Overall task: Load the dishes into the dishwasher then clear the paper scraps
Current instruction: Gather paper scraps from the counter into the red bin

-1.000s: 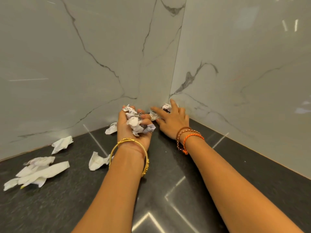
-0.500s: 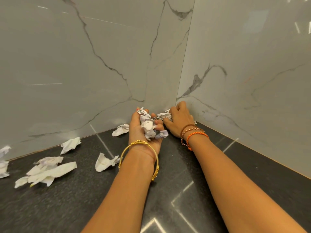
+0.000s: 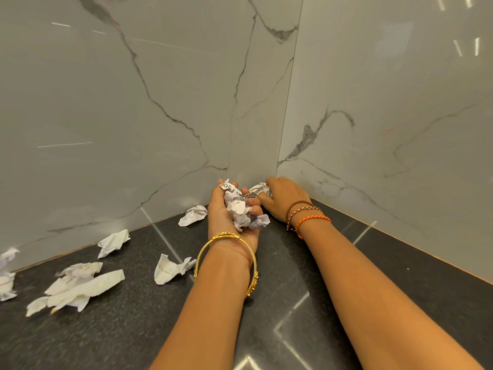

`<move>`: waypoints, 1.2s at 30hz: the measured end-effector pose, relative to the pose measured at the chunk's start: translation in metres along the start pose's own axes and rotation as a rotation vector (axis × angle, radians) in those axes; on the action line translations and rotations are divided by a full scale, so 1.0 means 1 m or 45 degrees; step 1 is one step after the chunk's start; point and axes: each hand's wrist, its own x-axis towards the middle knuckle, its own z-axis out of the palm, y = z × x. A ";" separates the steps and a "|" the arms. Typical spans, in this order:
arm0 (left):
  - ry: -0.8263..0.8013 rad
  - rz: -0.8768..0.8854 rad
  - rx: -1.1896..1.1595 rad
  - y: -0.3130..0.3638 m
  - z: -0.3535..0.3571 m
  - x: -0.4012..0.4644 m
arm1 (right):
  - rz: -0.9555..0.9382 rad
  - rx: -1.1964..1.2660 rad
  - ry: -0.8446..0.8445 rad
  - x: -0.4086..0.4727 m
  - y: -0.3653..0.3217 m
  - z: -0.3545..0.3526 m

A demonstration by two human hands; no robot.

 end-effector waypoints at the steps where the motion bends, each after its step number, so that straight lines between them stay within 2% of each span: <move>1: 0.002 0.003 0.005 0.000 0.001 0.000 | -0.034 0.000 0.058 -0.002 -0.001 -0.001; 3: 0.031 0.034 0.004 0.000 0.002 -0.001 | -0.140 0.224 0.317 -0.009 -0.007 -0.003; 5: 0.075 0.096 -0.004 -0.002 0.003 0.000 | -0.130 0.833 0.606 -0.017 -0.019 -0.005; 6: 0.090 0.129 -0.013 -0.003 0.004 0.000 | -0.100 1.173 0.678 -0.022 -0.026 -0.007; 8: 0.081 0.181 -0.016 -0.005 0.006 -0.001 | -0.087 1.674 0.612 -0.035 -0.041 -0.010; 10: 0.036 0.199 -0.026 -0.007 0.007 -0.002 | -0.109 1.888 0.476 -0.042 -0.052 -0.011; 12: 0.030 0.196 -0.028 -0.007 0.006 -0.003 | -0.179 1.801 0.448 -0.042 -0.057 -0.011; 18: -0.042 0.203 -0.192 0.000 0.002 0.000 | -0.406 1.029 0.476 -0.042 -0.055 0.000; 23: -0.117 0.185 -0.114 -0.001 0.004 -0.004 | -0.428 0.639 0.493 -0.043 -0.051 0.003; 26: -0.035 0.194 -0.091 -0.001 0.005 -0.003 | -0.393 0.685 0.590 -0.043 -0.048 0.001; 28: -0.010 0.201 -0.047 0.000 0.003 -0.001 | -0.308 0.910 0.655 -0.039 -0.044 0.000; 30: 0.016 0.185 -0.002 0.000 0.002 0.002 | -0.111 1.117 0.677 -0.034 -0.038 -0.003; 33: 0.104 0.217 0.009 0.000 0.002 0.004 | 0.244 1.071 0.515 -0.019 -0.020 0.000; 36: 0.100 0.203 -0.071 0.003 0.002 0.004 | 0.294 0.827 0.306 -0.010 -0.007 0.003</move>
